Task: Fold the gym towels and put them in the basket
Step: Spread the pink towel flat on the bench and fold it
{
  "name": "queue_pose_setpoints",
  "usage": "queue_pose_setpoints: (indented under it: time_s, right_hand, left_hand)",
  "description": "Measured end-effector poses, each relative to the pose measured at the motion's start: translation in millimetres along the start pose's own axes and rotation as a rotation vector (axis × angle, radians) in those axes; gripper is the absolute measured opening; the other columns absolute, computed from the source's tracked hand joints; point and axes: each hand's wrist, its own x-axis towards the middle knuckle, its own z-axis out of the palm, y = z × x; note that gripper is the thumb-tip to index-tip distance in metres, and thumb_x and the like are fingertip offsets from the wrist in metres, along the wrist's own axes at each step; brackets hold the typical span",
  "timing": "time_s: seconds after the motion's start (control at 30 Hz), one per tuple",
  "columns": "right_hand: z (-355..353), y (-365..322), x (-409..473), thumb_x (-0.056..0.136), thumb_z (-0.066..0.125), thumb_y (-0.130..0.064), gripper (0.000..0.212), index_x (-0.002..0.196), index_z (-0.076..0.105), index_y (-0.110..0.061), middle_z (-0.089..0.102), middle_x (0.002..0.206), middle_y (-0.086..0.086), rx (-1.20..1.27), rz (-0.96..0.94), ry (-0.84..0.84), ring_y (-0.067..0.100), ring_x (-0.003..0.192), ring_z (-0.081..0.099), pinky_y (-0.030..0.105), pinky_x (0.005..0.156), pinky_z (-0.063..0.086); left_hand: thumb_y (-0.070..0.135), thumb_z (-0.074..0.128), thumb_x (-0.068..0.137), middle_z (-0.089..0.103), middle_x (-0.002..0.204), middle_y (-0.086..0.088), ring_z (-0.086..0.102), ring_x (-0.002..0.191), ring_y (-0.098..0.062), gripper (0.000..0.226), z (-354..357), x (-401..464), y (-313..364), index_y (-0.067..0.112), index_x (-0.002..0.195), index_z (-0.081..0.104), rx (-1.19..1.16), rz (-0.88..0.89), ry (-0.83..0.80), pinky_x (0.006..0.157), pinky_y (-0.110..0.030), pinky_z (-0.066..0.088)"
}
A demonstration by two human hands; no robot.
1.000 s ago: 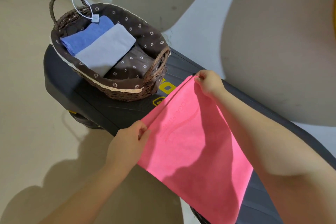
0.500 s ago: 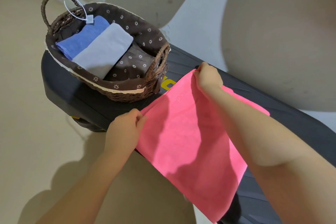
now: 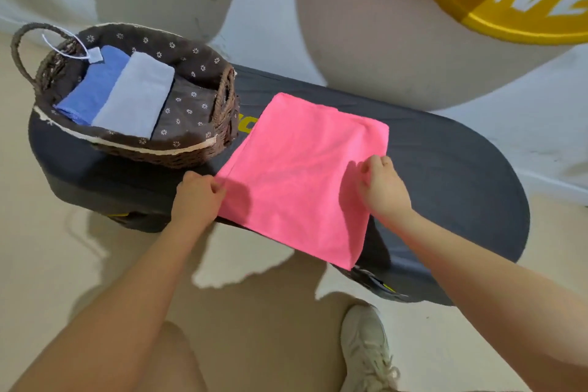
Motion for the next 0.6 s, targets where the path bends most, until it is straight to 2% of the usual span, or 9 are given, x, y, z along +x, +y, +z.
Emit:
queue_pose_setpoints:
  time_s: [0.1,0.2,0.27,0.37,0.4,0.47,0.53,0.6]
  right_hand:
    - [6.8,8.5,-39.5,0.095,0.042,-0.018,0.014,0.09,0.043,-0.005,0.047,0.1,0.015,0.033,0.077,-0.078,0.035,0.087,0.051,0.039,0.073,0.04]
    - [14.2,8.8,-74.7,0.094,0.048,-0.032,0.024,0.083,0.038,-0.013,0.041,0.092,0.004,0.035,0.002,-0.181,0.023,0.083,0.042,0.032,0.07,0.035]
    - [19.1,4.4,-92.6,0.088,0.053,-0.049,0.036,0.091,0.044,-0.015,0.042,0.102,0.002,-0.051,-0.068,-0.23,0.021,0.094,0.041,0.033,0.075,0.04]
    - [28.2,-4.6,-103.5,0.075,0.058,-0.064,0.068,0.116,0.043,-0.012,0.038,0.128,0.004,-0.287,-0.073,-0.271,0.027,0.114,0.039,0.039,0.086,0.044]
    - [31.4,-7.4,-104.6,0.074,0.06,-0.063,0.071,0.12,0.041,-0.012,0.037,0.131,0.005,-0.335,-0.074,-0.254,0.028,0.115,0.039,0.04,0.088,0.044]
    - [36.9,-10.4,-105.2,0.082,0.057,-0.05,0.062,0.127,0.038,-0.011,0.036,0.134,0.007,-0.367,-0.07,-0.204,0.029,0.116,0.039,0.041,0.089,0.044]
    - [37.1,-10.3,-105.2,0.091,0.048,-0.032,0.045,0.129,0.038,-0.009,0.038,0.134,0.01,-0.318,-0.046,-0.179,0.03,0.116,0.04,0.04,0.085,0.044]
    - [30.0,-6.4,-104.2,0.092,0.045,-0.02,0.037,0.127,0.04,-0.009,0.04,0.129,0.011,-0.254,-0.029,-0.178,0.033,0.11,0.047,0.041,0.077,0.045]
  left_hand:
    - [0.021,0.049,0.092,0.051,0.11,-0.025,0.054,0.096,-0.042,0.027,-8.0,5.8,0.5,-0.002,0.1,0.062,0.046,0.035,-0.038,0.084,-0.042,0.043]
    - [0.014,0.048,0.092,0.058,0.1,-0.03,0.055,0.094,-0.043,0.028,-13.4,9.2,2.2,-0.011,0.092,0.06,-0.015,0.078,-0.062,0.077,-0.044,0.044]
    - [0.011,0.051,0.089,0.059,0.095,-0.034,0.055,0.09,-0.043,0.026,-14.3,10.3,1.6,-0.014,0.083,0.058,-0.099,0.102,-0.04,0.073,-0.042,0.043]
    - [0.012,0.054,0.088,0.06,0.094,-0.032,0.056,0.088,-0.041,0.024,-13.4,14.4,-3.2,-0.01,0.082,0.06,-0.102,0.118,-0.016,0.072,-0.04,0.042]
    - [0.013,0.054,0.088,0.06,0.095,-0.032,0.056,0.088,-0.041,0.024,-12.6,14.7,-4.1,-0.01,0.083,0.06,-0.093,0.125,-0.012,0.072,-0.04,0.042]
    - [0.014,0.054,0.089,0.06,0.098,-0.031,0.056,0.089,-0.042,0.024,-10.9,14.9,-4.4,-0.01,0.088,0.062,-0.078,0.132,-0.005,0.074,-0.04,0.043]
    - [0.015,0.052,0.09,0.06,0.101,-0.03,0.056,0.094,-0.042,0.026,-10.0,14.8,-4.2,-0.009,0.092,0.061,-0.075,0.122,-0.019,0.078,-0.04,0.043]
    - [0.018,0.05,0.093,0.059,0.105,-0.029,0.054,0.1,-0.041,0.027,-11.6,15.4,-3.3,-0.008,0.096,0.058,-0.081,0.105,-0.046,0.084,-0.039,0.042]
